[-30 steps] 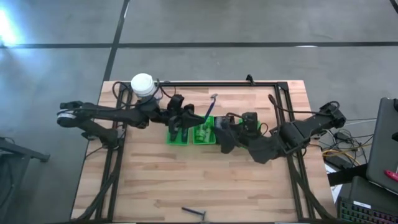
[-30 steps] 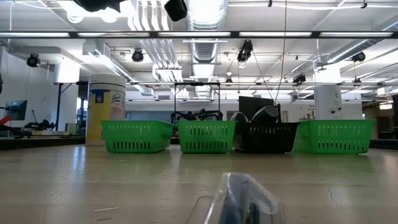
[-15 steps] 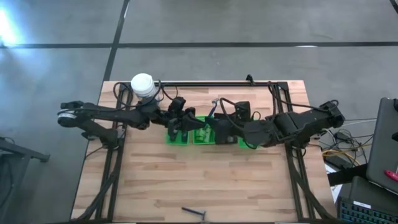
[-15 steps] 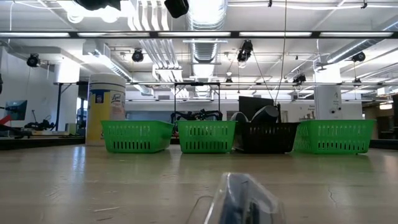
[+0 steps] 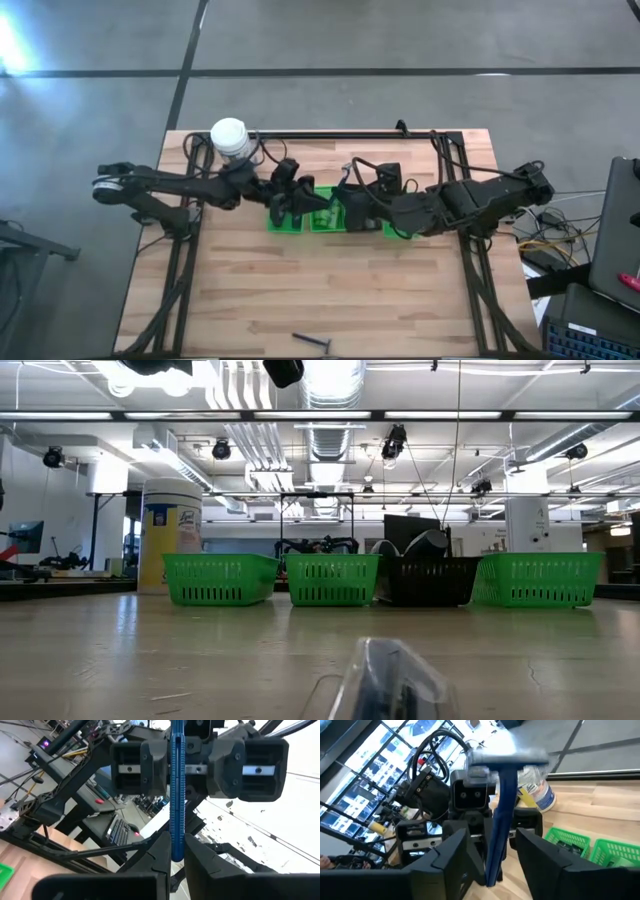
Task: Pick & Place Travel size toiletries
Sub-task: Put the razor into the right green bin
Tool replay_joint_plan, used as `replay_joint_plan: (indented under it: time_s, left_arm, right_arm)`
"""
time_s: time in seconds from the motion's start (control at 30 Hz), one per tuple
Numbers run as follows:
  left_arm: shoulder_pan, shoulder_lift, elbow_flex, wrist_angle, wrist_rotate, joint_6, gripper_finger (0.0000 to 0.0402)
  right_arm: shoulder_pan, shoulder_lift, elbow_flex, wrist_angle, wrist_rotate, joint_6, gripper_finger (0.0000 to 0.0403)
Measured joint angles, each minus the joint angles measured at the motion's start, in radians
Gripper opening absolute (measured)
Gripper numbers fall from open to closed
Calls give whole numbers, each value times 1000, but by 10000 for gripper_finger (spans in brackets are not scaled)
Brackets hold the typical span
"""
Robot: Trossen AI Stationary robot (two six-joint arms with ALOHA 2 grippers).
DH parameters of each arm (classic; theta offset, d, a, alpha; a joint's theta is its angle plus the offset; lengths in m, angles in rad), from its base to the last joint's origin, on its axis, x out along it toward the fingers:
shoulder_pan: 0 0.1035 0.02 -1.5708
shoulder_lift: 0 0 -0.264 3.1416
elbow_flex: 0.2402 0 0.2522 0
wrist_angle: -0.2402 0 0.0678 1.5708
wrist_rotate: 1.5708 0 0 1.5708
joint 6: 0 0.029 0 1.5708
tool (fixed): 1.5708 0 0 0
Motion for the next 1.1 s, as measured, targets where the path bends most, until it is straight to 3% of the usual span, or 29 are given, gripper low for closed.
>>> replay_joint_plan:
  time_s: [0.5, 0.63, 0.9, 1.1]
  left_arm:
    - [-3, 0, 0, -5, -3, 28, 33]
    - [-13, 0, 0, -24, -7, 44, 47]
    - [-35, 0, -2, -107, -90, 42, 120]
    - [-44, -1, -2, -282, -114, 34, 205]
  right_arm:
    - [-1, 5, 0, -4, -8, -23, 41]
    - [-2, 6, 0, -7, -9, -43, 24]
    - [-6, 5, 0, -130, -6, 21, 29]
    - [-9, 5, 0, -398, -20, 214, 29]
